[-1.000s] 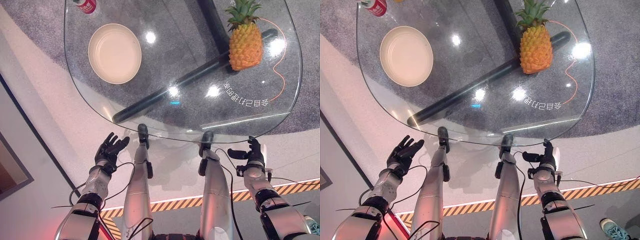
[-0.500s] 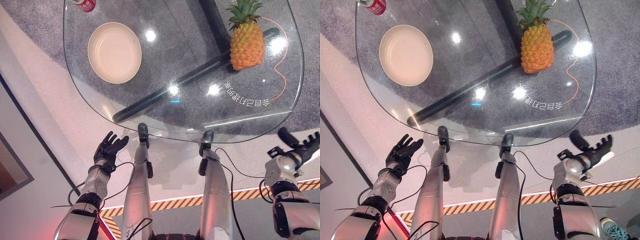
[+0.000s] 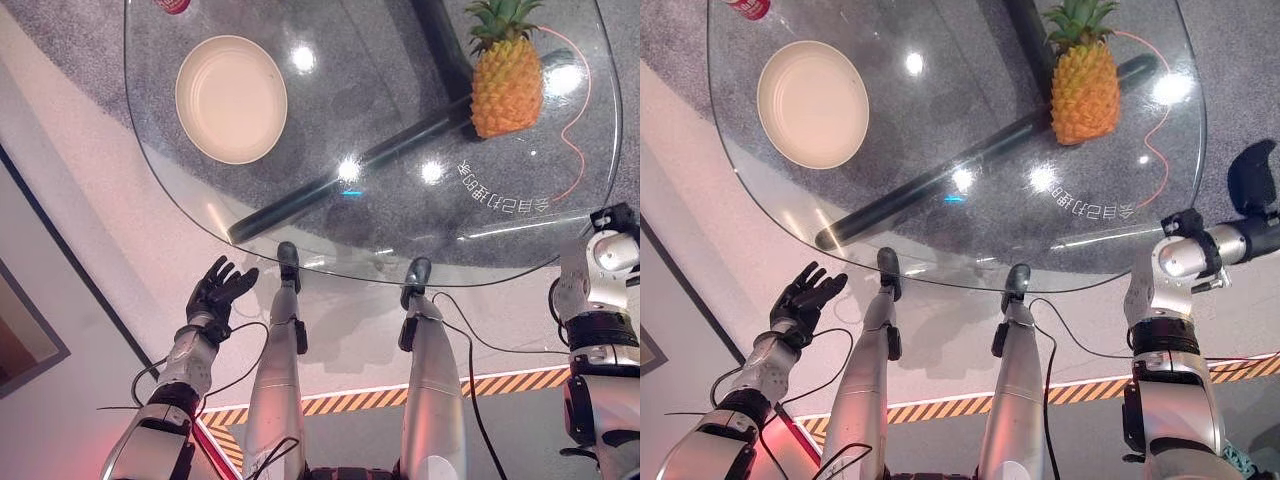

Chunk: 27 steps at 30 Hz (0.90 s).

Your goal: Pick up the fruit to the plate

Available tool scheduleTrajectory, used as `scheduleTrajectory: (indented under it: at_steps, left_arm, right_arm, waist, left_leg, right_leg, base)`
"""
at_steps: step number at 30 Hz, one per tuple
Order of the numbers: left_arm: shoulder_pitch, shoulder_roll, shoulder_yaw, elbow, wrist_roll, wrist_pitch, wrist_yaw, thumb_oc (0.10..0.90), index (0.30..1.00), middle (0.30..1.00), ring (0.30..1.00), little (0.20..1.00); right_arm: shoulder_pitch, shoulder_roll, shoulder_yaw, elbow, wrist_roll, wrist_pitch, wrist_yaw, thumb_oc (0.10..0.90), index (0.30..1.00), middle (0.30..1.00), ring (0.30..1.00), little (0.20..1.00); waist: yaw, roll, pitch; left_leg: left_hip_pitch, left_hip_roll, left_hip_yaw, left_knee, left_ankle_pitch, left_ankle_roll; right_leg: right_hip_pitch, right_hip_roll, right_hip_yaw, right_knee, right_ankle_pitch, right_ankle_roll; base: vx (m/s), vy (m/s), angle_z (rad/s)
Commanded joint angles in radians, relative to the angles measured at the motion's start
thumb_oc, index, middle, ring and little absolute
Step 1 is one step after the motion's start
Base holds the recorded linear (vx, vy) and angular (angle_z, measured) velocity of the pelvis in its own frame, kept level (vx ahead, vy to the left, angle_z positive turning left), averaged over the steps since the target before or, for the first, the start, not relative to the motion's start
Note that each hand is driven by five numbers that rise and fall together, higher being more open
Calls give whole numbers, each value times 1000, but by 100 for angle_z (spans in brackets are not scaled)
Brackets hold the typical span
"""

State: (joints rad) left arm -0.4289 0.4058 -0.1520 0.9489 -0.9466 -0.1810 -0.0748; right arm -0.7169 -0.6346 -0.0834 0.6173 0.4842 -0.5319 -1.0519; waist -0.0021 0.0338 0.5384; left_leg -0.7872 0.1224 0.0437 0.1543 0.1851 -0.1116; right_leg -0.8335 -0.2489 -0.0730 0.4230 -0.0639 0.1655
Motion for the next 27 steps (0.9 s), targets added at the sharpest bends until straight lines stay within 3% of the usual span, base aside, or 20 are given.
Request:
scheduleTrajectory:
  at_steps: [1,4,9,14,27]
  left_arm:
    - [64,40,6,18,-13,-29,17,800,900,900,900,900]
    - [69,28,12,17,-13,-34,16,800,900,900,900,900]
    - [83,14,27,7,-4,-38,6,800,900,900,900,900]
    - [113,-1,31,-2,9,-53,-6,800,900,900,900,900]
    - [128,-46,8,-6,26,-70,-3,800,900,900,900,900]
  right_arm:
    - [-9,-151,5,-170,-229,-17,-108,800,900,900,900,900]
    - [-13,-144,23,-271,-295,19,-89,800,900,900,900,900]
    - [10,-112,99,-456,-320,142,154,800,900,900,900,900]
    - [46,-75,142,-538,-326,224,290,800,900,900,900,900]
    - [20,-15,216,-567,-300,297,373,800,900,900,900,900]
  waist:
    - [-12,-6,-18]
    - [-15,-3,-18]
    - [-18,3,-18]
    - [-17,2,-18]
    - [-6,29,-18]
  left_leg:
    - [-19,13,-71,106,-114,-10]
    - [-17,12,-67,98,-110,-9]
    - [-15,11,-59,97,-112,-9]
    - [-16,9,-51,98,-107,-9]
    - [-1,5,-32,90,-100,-9]
  right_leg:
    - [21,-21,-28,-168,183,17]
    - [21,-20,-25,-170,180,16]
    - [19,-20,-21,-162,166,15]
    - [18,-19,-25,-155,160,12]
    - [22,-32,-30,-147,151,7]
  base:
    - [-2,85,-3]
    - [-2,62,-3]
    - [2,29,0]
    - [0,0,0]
    - [6,11,0]
